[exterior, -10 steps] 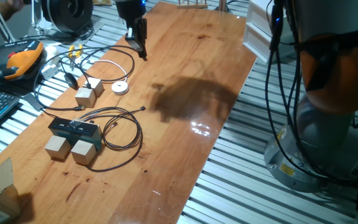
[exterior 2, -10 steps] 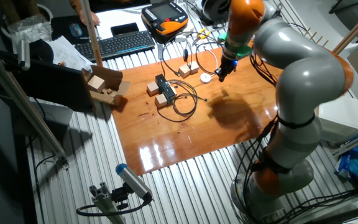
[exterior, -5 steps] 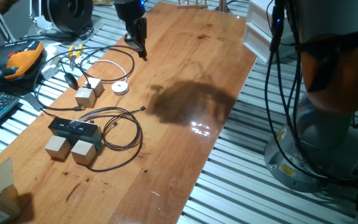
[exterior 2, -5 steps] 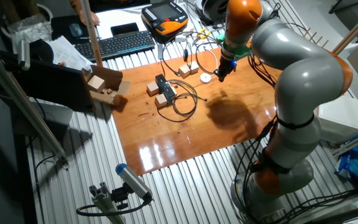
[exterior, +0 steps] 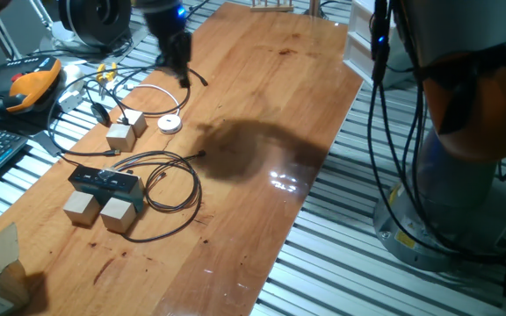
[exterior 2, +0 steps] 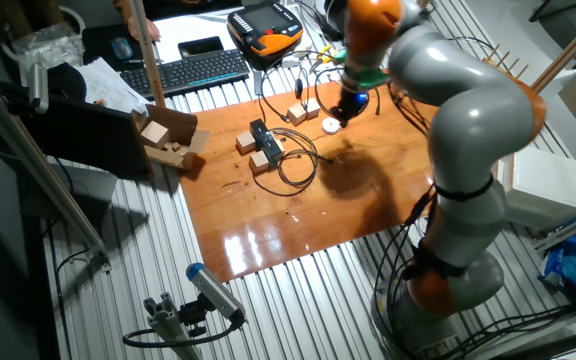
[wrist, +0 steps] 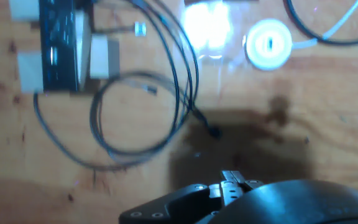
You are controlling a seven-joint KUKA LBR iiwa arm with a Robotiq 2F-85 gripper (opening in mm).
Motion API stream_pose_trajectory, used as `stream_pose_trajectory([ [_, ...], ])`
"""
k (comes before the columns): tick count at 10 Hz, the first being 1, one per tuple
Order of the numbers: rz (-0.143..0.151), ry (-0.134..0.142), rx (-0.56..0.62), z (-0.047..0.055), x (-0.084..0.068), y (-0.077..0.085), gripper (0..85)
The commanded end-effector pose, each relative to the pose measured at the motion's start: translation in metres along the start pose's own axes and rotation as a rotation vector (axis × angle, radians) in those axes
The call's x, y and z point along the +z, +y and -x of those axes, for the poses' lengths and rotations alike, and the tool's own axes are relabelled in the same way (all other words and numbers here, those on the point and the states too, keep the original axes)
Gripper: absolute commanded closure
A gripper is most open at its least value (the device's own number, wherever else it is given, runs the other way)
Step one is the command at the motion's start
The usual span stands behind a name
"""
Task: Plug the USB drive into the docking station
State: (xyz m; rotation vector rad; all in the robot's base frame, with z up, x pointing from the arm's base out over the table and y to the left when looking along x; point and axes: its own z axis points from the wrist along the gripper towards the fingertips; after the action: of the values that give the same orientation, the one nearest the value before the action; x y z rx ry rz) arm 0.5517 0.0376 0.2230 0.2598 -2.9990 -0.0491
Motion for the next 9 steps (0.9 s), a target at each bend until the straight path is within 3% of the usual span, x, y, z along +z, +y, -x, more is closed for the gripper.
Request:
stream_pose_trajectory([
  [1,-0.003,0.0,-0.001,0.043,0.0,0.003,85.0],
  [2,0.008,0.002,-0.01,0.05,0.007,-0.001,85.0],
  [3,0.0,0.003,-0.024,0.054,0.012,-0.003,85.0],
  [5,-0.001,0.041,-0.05,0.054,0.012,-0.004,85.0],
  [6,0.016,0.059,-0.058,0.054,0.012,-0.004,85.0],
  [9,-0.014,0.031,-0.035,0.054,0.012,-0.004,85.0],
])
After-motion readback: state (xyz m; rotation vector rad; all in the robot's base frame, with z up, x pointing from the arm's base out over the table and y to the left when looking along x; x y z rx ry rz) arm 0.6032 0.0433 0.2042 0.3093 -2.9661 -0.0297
